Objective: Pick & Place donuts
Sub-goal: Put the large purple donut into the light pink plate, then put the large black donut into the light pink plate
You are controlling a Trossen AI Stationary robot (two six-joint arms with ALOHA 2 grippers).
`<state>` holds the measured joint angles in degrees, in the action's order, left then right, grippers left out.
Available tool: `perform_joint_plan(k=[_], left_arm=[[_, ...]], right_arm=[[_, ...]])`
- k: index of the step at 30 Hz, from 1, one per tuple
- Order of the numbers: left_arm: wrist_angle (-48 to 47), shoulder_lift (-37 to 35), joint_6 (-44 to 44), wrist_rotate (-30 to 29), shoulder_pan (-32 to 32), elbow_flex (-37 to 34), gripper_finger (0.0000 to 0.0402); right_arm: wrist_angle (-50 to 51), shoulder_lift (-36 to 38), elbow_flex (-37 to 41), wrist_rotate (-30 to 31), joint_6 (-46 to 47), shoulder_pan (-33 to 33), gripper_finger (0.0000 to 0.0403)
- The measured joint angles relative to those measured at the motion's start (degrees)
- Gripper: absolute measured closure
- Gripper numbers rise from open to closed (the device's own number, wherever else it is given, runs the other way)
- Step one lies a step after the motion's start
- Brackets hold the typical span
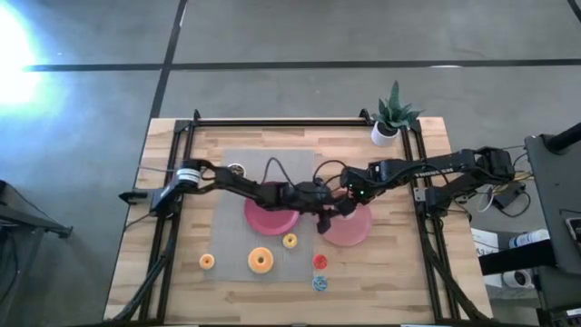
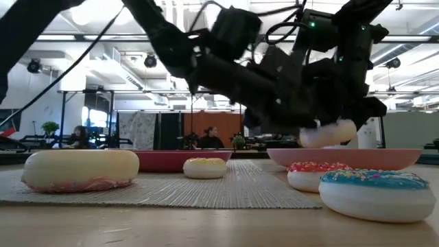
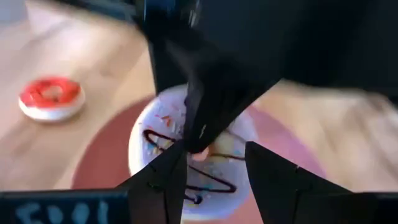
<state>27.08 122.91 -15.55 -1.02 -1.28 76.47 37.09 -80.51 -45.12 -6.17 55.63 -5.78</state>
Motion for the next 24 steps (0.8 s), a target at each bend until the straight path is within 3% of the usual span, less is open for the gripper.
perform_joint_plan(k=[4,12,20,24], left_arm=[[-5.7,1.4,1.8,0.0,0.0,3.5,0.0265],[-11.6,-1.7,3.0,-2.8,0.3,1.9,0.0265],[-23.2,-17.9,6.1,-11.0,0.5,-8.9,0.0265],[-36.7,-28.3,-5.2,-16.4,4.1,-17.1,0.0265]], right_arm=[[0.7,0.4,0.1,0.3,-0.9,0.0,0.0158],[7.1,5.6,-0.5,6.6,-6.6,0.0,0.0124],[8.1,15.0,-0.6,13.5,-9.1,-0.1,0.0106],[9.0,15.9,-0.5,13.9,-8.4,-0.4,0.0108]])
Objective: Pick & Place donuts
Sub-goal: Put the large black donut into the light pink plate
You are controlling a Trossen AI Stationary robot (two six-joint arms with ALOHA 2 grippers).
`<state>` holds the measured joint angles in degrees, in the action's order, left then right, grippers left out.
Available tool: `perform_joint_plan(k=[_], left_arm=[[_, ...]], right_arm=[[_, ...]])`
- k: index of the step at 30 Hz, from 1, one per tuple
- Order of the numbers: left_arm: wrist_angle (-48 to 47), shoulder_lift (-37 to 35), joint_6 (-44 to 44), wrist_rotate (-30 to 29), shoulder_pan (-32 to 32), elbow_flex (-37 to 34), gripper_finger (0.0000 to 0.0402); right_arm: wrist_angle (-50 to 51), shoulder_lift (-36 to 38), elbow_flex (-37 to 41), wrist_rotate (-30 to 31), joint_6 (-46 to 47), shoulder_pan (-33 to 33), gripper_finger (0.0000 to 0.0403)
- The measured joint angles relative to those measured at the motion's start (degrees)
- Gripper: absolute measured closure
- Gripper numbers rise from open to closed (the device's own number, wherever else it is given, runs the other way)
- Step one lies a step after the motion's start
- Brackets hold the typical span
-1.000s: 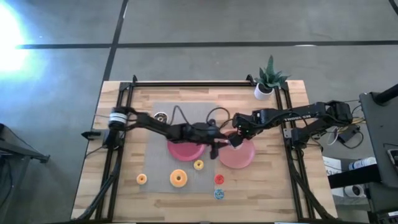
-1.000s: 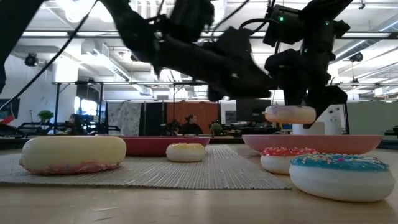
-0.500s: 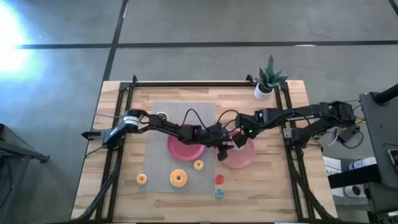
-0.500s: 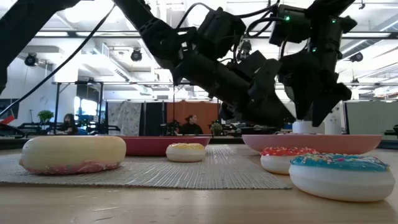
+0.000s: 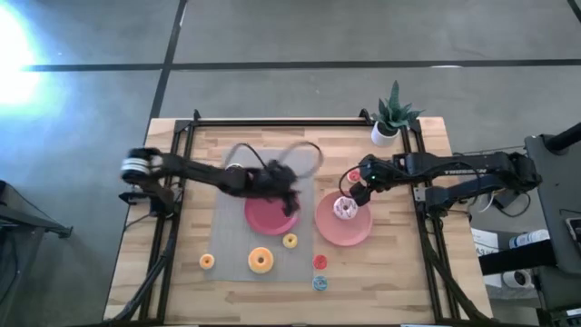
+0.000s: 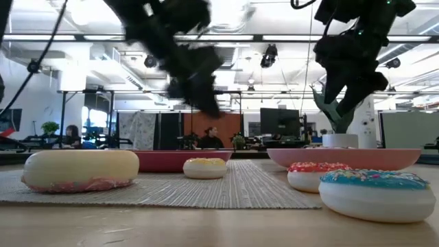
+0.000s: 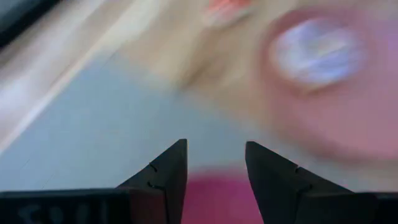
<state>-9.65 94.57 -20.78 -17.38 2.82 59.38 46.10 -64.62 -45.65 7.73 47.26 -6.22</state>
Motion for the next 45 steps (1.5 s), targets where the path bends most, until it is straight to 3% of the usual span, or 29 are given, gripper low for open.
perform_joint_plan(k=[7,12,17,20,27,45], left_arm=[[-21.0,-15.4,-6.8,2.2,14.3,-7.2,0.0265],[-27.3,-19.7,-3.5,6.9,25.1,-8.4,0.0264],[-28.8,-19.3,2.8,10.6,30.9,-10.4,0.0263],[-30.1,-17.7,5.1,13.9,32.4,-11.4,0.0263],[-33.2,-15.3,9.3,12.9,33.0,-13.1,0.0263],[-23.9,-9.2,12.5,14.9,33.5,-15.5,0.0264]], right_arm=[[-2.7,-3.6,0.0,-0.1,0.3,-0.1,0.011],[-5.0,-6.8,-0.5,-1.0,0.3,-0.1,0.0112],[-4.9,-9.3,-1.6,-1.9,0.1,-0.1,0.011],[-5.1,-9.8,-1.9,-2.2,0.1,-0.1,0.0108],[-5.0,-9.8,-2.0,-2.2,0.5,-0.1,0.0113],[-5.1,-9.8,-2.0,-3.6,1.9,-0.1,0.0112]])
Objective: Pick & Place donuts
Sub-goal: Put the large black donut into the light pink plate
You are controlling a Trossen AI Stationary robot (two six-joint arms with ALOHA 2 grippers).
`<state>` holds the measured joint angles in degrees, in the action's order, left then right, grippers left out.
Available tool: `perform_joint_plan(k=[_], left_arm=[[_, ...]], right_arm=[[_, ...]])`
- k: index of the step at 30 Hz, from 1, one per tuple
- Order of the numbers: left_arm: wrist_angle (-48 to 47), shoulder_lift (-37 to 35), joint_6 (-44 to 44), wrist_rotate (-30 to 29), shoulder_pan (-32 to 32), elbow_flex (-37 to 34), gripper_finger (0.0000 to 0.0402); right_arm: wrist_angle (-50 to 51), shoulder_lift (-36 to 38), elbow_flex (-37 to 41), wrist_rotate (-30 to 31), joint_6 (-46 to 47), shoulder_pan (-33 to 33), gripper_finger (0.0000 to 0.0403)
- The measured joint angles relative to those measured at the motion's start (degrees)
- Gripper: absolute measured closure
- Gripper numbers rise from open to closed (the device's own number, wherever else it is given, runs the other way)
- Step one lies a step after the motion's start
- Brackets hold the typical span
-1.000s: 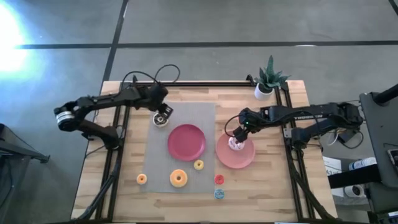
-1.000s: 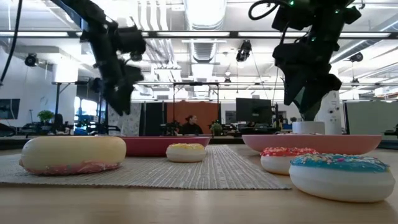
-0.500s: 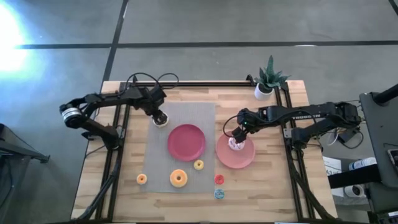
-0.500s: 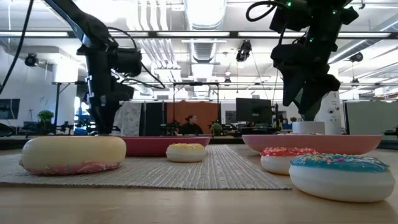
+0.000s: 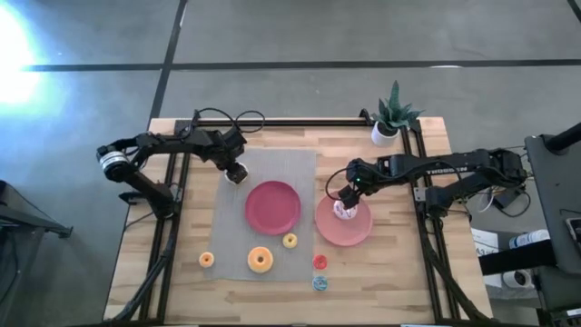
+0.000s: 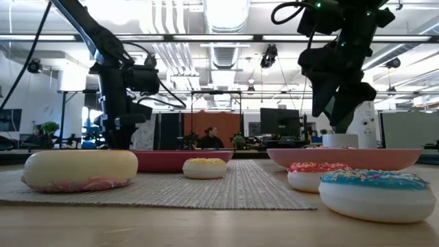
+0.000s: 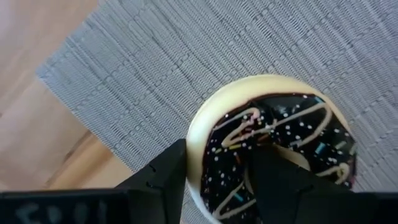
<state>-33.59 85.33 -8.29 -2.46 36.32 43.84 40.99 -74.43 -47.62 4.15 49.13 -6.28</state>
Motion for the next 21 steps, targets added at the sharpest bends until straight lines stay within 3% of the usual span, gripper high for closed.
perform_joint_plan(k=[4,11,17,21], left_arm=[[0.3,1.2,0.9,0.3,0.0,0.0,0.0283],[0.1,-1.3,0.9,0.9,0.0,0.1,0.0387],[-0.9,-7.9,-1.1,4.0,-1.9,3.0,0.0398],[6.8,-14.1,-2.7,7.9,-7.2,5.1,0.0399]], right_arm=[[0.0,0.0,0.0,-1.0,0.0,0.0,0.0117],[-0.1,0.2,0.0,-2.0,-0.8,0.0,0.0133],[-6.8,0.2,0.0,-8.1,2.0,-0.1,0.0146],[-17.9,0.0,0.0,-10.7,7.8,-0.4,0.0146]])
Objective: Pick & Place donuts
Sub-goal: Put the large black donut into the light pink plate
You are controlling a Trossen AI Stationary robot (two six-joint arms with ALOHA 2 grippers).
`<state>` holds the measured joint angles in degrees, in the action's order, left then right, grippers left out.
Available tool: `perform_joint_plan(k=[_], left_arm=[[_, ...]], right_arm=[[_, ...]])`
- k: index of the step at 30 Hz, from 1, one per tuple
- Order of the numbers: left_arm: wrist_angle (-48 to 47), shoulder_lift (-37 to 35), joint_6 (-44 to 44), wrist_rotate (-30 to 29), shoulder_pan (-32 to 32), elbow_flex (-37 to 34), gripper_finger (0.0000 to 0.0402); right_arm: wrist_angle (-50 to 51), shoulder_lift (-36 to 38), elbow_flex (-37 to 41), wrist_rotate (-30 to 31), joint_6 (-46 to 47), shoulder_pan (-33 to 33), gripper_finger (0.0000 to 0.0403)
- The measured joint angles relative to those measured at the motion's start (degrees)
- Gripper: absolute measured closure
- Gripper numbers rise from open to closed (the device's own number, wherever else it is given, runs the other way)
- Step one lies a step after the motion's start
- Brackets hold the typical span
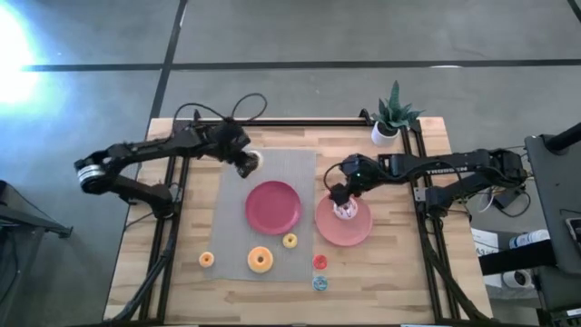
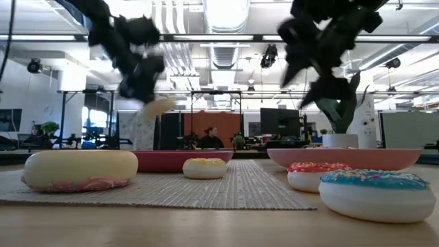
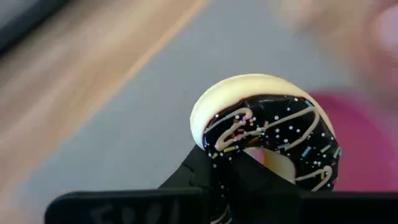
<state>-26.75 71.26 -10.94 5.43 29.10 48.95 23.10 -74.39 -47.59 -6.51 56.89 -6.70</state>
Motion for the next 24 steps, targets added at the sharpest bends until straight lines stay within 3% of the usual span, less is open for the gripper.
perform_joint_plan(k=[4,9,16,24], left_arm=[[11.4,-1.8,-0.9,-0.2,-8.6,0.7,0.04],[20.6,1.8,-3.0,-5.4,-17.4,1.0,0.04],[25.2,12.6,-5.0,-7.0,-20.1,8.0,0.0401],[21.1,22.7,0.5,-7.1,-22.1,18.8,0.0401]], right_arm=[[-10.1,0.0,0.0,0.5,4.3,-1.5,0.0139],[-15.6,0.0,0.0,1.3,6.0,-3.1,0.0126],[-15.7,-0.1,0.0,1.8,6.4,-3.1,0.0115],[-15.8,-0.1,0.0,1.6,6.8,-2.9,0.0116]])
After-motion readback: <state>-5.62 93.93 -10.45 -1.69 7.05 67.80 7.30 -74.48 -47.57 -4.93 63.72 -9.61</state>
